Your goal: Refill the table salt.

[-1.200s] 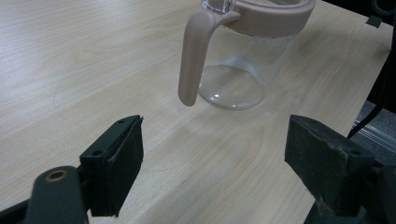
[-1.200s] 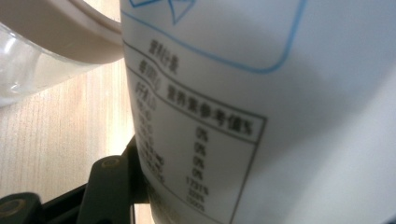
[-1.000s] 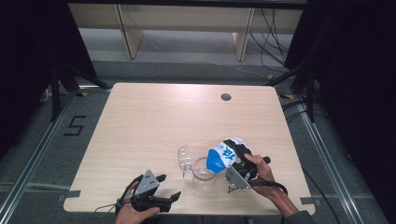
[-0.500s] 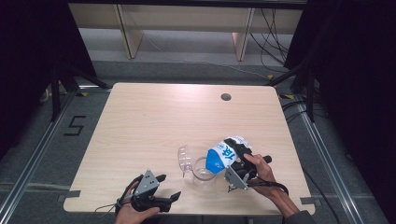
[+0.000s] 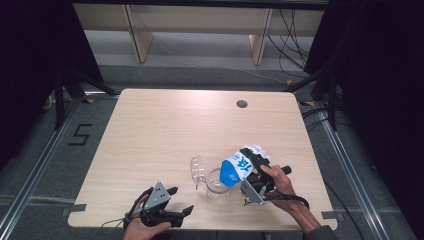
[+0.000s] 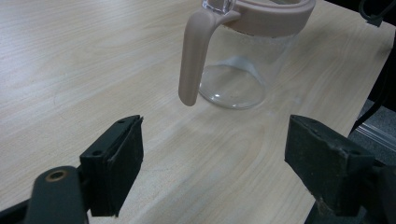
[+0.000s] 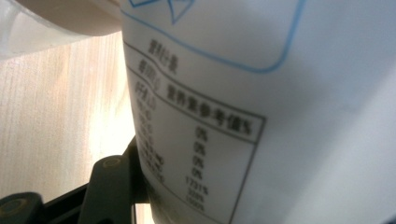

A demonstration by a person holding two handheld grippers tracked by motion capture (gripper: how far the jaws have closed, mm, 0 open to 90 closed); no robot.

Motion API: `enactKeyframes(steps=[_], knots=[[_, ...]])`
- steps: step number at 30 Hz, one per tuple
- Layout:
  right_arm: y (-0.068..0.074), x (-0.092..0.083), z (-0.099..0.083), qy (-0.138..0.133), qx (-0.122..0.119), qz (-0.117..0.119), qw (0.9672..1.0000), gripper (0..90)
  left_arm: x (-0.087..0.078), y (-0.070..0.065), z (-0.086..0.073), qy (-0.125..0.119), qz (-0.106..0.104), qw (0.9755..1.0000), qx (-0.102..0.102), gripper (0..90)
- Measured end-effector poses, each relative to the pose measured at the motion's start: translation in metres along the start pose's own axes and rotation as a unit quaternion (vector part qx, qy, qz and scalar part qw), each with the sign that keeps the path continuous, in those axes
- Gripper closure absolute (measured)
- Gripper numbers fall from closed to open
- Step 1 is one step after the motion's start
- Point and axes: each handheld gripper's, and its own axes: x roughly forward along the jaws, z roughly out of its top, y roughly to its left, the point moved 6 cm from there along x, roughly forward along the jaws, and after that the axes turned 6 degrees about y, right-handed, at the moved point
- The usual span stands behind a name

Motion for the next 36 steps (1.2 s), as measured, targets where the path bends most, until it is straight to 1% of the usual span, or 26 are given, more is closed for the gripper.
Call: enactKeyframes(steps=[2, 3, 5, 6, 7, 8, 9, 11, 12, 13, 14, 17, 19, 21, 22, 23, 24, 25, 26, 27, 29, 30, 31, 32, 34, 36], knots=[[0.0013, 0.0001, -0.0001, 0.003, -0.005, 0.01, 0.9999, 43.7, 0.0001, 0.0, 0.0, 0.0, 0.0, 1.0, 0.0, 19.2], [-0.0004, 0.0006, 0.001, -0.001, -0.018, 0.003, 0.9998, 43.7, 0.0, 0.0002, 0.0, 0.0, 0.0, 1.0, 0.0, 19.3], [-0.0018, -0.0006, 0.0015, 0.007, -0.036, 0.0, 0.9993, 44.0, -0.0001, 0.0003, 0.0, 0.0, 0.001, 1.0, -0.001, 19.1], [-0.0021, -0.0003, 0.0019, 0.004, -0.04, -0.001, 0.9992, 44.0, -0.0002, 0.0002, 0.0, 0.0, 0.002, 1.0, -0.004, 18.9], [0.0009, 0.0008, 0.0016, 0.001, -0.022, 0.005, 0.9997, 44.0, -0.0002, 0.0003, -0.0001, 0.0, 0.002, 1.0, -0.005, 18.9], [0.0008, 0.001, 0.0018, 0.0, -0.023, 0.004, 0.9997, 44.1, 0.0001, -0.0002, -0.0003, 0.0, 0.001, 0.9999, -0.011, 18.9], [-0.0012, 0.001, 0.0024, -0.003, -0.034, -0.003, 0.9994, 44.1, -0.0002, 0.0003, 0.0, 0.0, 0.002, 1.0, -0.003, 18.9], [-0.0005, -0.0001, 0.0016, 0.006, -0.028, -0.006, 0.9996, 44.1, -0.0002, -0.0001, 0.0, 0.0, 0.0, 1.0, -0.002, 18.9], [-0.0021, 0.0005, 0.0024, 0.001, -0.037, -0.006, 0.9993, 44.1, -0.0002, 0.0002, 0.0001, 0.0, 0.0, 1.0, 0.001, 18.9], [-0.0004, -0.0002, 0.0017, 0.006, -0.024, -0.004, 0.9997, 44.3, -0.0002, 0.0002, 0.0001, 0.0, 0.001, 1.0, 0.0, 18.9], [-0.0009, -0.0001, 0.0019, 0.003, -0.025, -0.006, 0.9997, 44.3, -0.0003, 0.0, -0.0001, 0.0, 0.002, 1.0, -0.004, 18.9], [-0.0013, -0.0004, 0.0015, 0.006, -0.03, -0.008, 0.9995, 44.3, -0.0002, 0.0003, 0.0, 0.0, 0.002, 1.0, -0.003, 18.9], [-0.0027, -0.0001, 0.0017, 0.006, -0.04, -0.01, 0.9991, 44.3, -0.0001, 0.0001, 0.0001, 0.0, 0.0, 1.0, -0.001, 18.9], [-0.0017, -0.0005, 0.0011, 0.009, -0.034, -0.013, 0.9993, 44.3, -0.0001, 0.0002, 0.0001, 0.0, 0.0, 1.0, 0.0, 19.0], [-0.0018, -0.0005, 0.0011, 0.009, -0.037, -0.013, 0.9992, 44.3, -0.0002, 0.0001, 0.0, 0.0, 0.001, 1.0, -0.003, 18.9], [-0.0049, -0.0001, 0.0028, 0.004, -0.065, -0.014, 0.9978, 44.3, -0.0002, 0.0002, -0.0001, 0.0, 0.001, 1.0, -0.003, 18.9], [-0.0051, -0.0004, 0.003, 0.006, -0.068, -0.019, 0.9975, 44.4, -0.0002, 0.0002, -0.0001, 0.0, 0.001, 1.0, -0.003, 18.9], [-0.0026, 0.0, 0.0021, 0.007, -0.055, -0.013, 0.9984, 44.5, -0.0002, 0.0001, -0.0001, 0.0, 0.001, 1.0, -0.003, 19.0], [-0.0021, 0.0002, 0.0023, 0.005, -0.051, -0.012, 0.9986, 44.6, -0.0002, 0.0001, -0.0001, 0.0, 0.001, 1.0, -0.003, 19.0], [-0.004, -0.0002, 0.0031, 0.004, -0.064, -0.016, 0.9978, 44.5, -0.0001, 0.0002, 0.0, 0.0, 0.0, 1.0, 0.0, 19.0], [-0.0032, -0.0008, 0.0026, 0.008, -0.06, -0.018, 0.998, 44.5, 0.0001, 0.0002, 0.0, 0.0, 0.0, 1.0, 0.0, 19.0], [-0.0067, -0.0009, 0.0043, 0.003, -0.08, -0.025, 0.9965, 44.6, 0.0001, 0.0003, 0.0, 0.0, 0.0, 1.0, 0.0, 19.0], [-0.0037, -0.0009, 0.0027, 0.008, -0.062, -0.019, 0.9979, 44.7, 0.0, 0.0002, -0.0001, 0.0, 0.002, 1.0, -0.003, 19.0], [-0.0038, -0.0006, 0.0026, 0.008, -0.062, -0.018, 0.9979, 44.8, 0.0, 0.0003, -0.0001, 0.0, 0.001, 1.0, -0.002, 19.0], [-0.0061, -0.0014, 0.0025, 0.012, -0.073, -0.021, 0.997, 44.8, 0.0, 0.0001, -0.0001, 0.0, 0.001, 1.0, -0.003, 19.0], [-0.0038, -0.0008, 0.0008, 0.012, -0.053, -0.019, 0.9983, 44.8, -0.0003, 0.0002, -0.0002, 0.002, 0.003, 1.0, -0.003, 19.0]])
